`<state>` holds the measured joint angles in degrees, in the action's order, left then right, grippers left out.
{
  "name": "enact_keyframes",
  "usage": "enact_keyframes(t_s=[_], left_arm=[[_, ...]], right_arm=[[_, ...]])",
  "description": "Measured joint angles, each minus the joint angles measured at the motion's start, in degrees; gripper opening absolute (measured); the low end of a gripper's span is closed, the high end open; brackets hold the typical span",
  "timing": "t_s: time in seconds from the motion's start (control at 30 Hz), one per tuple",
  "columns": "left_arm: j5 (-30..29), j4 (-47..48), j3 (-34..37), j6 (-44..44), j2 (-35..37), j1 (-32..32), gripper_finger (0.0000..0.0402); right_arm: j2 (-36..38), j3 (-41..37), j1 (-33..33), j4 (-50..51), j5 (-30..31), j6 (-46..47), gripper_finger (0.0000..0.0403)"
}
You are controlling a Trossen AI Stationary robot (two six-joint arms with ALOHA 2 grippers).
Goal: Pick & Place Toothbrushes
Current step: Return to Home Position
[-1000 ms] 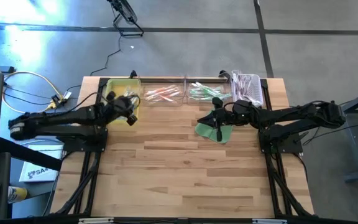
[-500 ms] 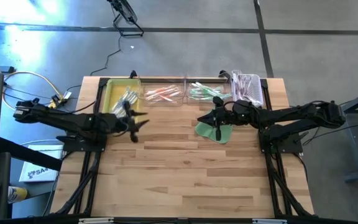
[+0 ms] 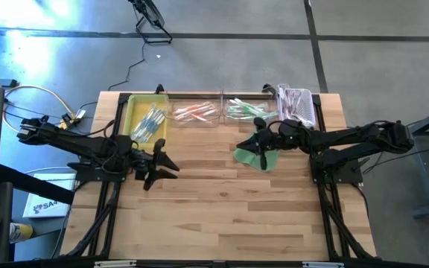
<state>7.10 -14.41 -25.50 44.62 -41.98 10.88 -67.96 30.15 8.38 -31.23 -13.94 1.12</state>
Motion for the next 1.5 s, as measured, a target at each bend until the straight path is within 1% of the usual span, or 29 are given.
enact_keyframes(t_s=[0.07, 0.13, 0.2, 0.3, 0.33, 0.43, 0.6, 0.67, 0.83, 0.87, 1.0, 1.07, 1.27, 1.4, 1.5], left_arm=[[-0.21, 0.24, 0.00, 0.00, 0.00, -0.01, 0.0136], [-0.48, 1.55, 0.00, 0.13, 0.02, -0.01, 0.0136], [-0.60, 2.63, 0.00, 0.13, -0.02, -0.01, 0.0136], [-0.62, 3.89, 0.00, 0.14, 0.00, -0.01, 0.0136], [-0.62, 4.54, 0.00, 0.13, 0.00, -0.01, 0.0136], [-0.66, 5.35, 0.00, 0.12, -0.01, -0.01, 0.0136], [-0.80, 5.59, 0.00, 0.11, 0.00, -0.01, 0.0136], [-0.80, 5.59, 0.00, 0.13, -0.02, -0.01, 0.0136], [-0.77, 5.59, 0.00, -0.08, -0.02, -0.01, 0.0136], [-0.77, 5.52, 0.00, -0.26, -0.01, -0.01, 0.0136], [-0.77, 5.03, 0.00, -0.20, 0.04, -0.01, 0.0136], [-0.77, 5.10, 0.00, -0.02, 0.26, -0.01, 0.0136], [-0.75, 5.13, 0.00, 0.04, 0.26, -0.01, 0.0136], [-0.74, 5.15, 0.00, 0.17, 0.26, -0.01, 0.0136], [-0.73, 5.15, 0.00, 0.71, 0.26, 0.01, 0.0136]], right_arm=[[0.00, 0.02, -0.03, -0.37, -3.64, 3.62, 0.0002], [0.00, 0.02, -0.70, -0.35, -6.76, 5.10, 0.0002], [-0.02, 0.02, -2.55, -0.32, -5.05, 3.49, 0.0002], [-0.02, 0.02, -6.64, -0.32, 1.19, -0.55, 0.0002], [-0.02, 0.02, -7.85, -0.32, 2.34, -1.03, 0.0002], [0.40, 0.02, -9.89, 0.03, 2.88, 0.22, 0.0002], [2.47, 0.02, -9.06, 4.17, -2.68, 4.62, 0.0002], [3.87, 0.02, -8.14, 5.84, -3.18, 4.99, 0.0002], [10.98, 0.02, -4.59, 11.35, -6.15, 3.24, 0.0002], [12.99, 0.02, -4.17, 12.41, -5.86, 2.54, 0.0002], [20.90, 0.04, -3.72, 18.27, 0.88, -0.55, 0.0002], [24.31, 0.04, -3.72, 22.64, 2.92, -1.09, 0.0002], [31.14, 0.04, -4.35, 32.04, 6.54, 0.62, 0.0002], [35.77, 0.02, -5.11, 34.32, 7.03, 0.26, 0.0002], [38.60, 0.02, -5.44, 35.62, 9.47, -0.45, 0.0002]])
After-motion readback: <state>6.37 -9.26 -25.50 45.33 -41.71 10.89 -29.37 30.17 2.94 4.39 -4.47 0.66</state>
